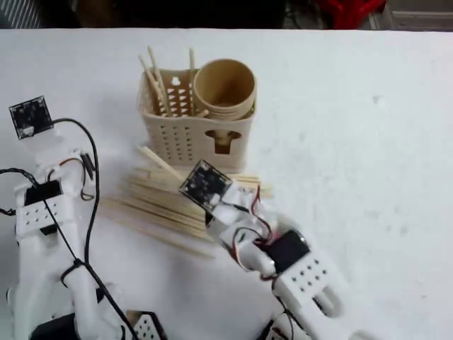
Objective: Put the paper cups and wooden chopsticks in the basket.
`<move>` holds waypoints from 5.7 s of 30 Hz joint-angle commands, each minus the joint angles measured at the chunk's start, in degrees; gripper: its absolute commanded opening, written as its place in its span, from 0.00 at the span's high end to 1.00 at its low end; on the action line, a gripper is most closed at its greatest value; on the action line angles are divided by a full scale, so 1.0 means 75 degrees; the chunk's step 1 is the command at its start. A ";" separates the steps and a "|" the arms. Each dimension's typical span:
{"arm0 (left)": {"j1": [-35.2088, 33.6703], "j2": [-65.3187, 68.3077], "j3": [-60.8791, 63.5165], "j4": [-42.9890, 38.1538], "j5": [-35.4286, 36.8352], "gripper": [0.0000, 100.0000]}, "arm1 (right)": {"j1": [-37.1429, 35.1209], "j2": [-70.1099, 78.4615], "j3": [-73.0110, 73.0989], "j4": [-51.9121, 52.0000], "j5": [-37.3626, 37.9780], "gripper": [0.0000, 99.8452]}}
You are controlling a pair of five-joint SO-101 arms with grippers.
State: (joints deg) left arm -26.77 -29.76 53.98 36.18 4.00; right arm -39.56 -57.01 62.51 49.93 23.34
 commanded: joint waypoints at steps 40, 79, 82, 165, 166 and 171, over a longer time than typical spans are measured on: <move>-0.0076 -0.0018 -0.0012 -0.0188 0.0094 0.88 | -0.0006 0.6242 -0.1758 -0.1741 0.1735 0.81; -0.0006 -0.0018 -0.0012 -0.0188 0.0094 0.88 | 0.0475 0.1401 -0.2520 -0.0486 0.0211 0.98; -0.0006 -0.0018 -0.0012 -0.0188 0.0094 0.88 | 0.0275 0.1354 -0.3540 -0.0170 -0.0152 0.98; -0.0006 -0.0006 -0.0012 -0.0188 0.0070 0.88 | 0.0111 0.5081 -0.7385 0.0205 -0.1032 0.76; -0.0006 -0.0006 -0.0012 -0.0188 0.0070 0.88 | 0.0135 0.5081 -0.7174 -0.0053 -0.1032 0.76; -0.0006 -0.0006 -0.0012 -0.0188 0.0059 0.88 | 0.0240 0.5081 -0.6541 -0.0803 -0.1032 0.77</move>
State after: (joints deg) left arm -26.77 -29.76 54.15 35.91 4.00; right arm -38.42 -19.12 11.60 45.80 16.40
